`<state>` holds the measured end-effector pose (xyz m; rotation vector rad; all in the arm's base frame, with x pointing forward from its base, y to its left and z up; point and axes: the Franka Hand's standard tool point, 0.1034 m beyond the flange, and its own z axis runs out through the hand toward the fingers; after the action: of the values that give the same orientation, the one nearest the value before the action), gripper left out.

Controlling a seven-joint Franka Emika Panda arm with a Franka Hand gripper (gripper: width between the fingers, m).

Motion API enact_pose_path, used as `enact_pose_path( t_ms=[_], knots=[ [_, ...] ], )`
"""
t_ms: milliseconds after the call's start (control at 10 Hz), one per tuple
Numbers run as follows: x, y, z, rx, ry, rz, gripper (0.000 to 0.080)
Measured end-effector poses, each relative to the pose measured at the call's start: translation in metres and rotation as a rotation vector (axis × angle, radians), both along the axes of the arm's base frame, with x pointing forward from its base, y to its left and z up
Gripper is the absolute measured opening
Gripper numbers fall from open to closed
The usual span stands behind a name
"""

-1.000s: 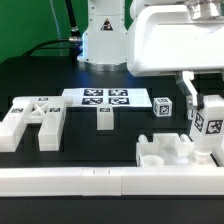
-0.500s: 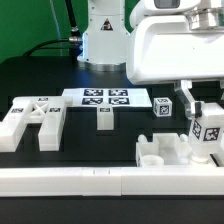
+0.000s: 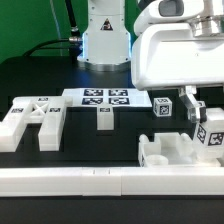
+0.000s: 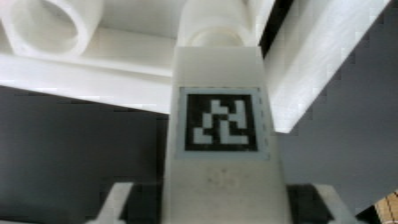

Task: Assemble chair

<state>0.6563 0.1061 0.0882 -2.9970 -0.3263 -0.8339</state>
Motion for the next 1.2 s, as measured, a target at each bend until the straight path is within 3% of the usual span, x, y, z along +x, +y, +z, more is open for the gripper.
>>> enact_pose_path(
  t_ms=[400, 500, 600, 700, 800, 1200],
  knots=[
    [-0.001, 0.001, 0.0, -0.005, -0.027, 0.016, 0.0291],
    [-0.001, 0.001, 0.0, -0.006, -0.027, 0.017, 0.0476],
    [-0.001, 0.001, 0.0, -0.006, -0.027, 0.018, 0.0589],
    [-0.001, 0.001, 0.0, -0.007, -0.027, 0.019, 0.0589],
    [0.0, 0.001, 0.004, -0.008, -0.026, 0.021, 0.0639],
    [0.005, -0.001, 0.034, -0.015, -0.012, 0.028, 0.0649]
  ],
)
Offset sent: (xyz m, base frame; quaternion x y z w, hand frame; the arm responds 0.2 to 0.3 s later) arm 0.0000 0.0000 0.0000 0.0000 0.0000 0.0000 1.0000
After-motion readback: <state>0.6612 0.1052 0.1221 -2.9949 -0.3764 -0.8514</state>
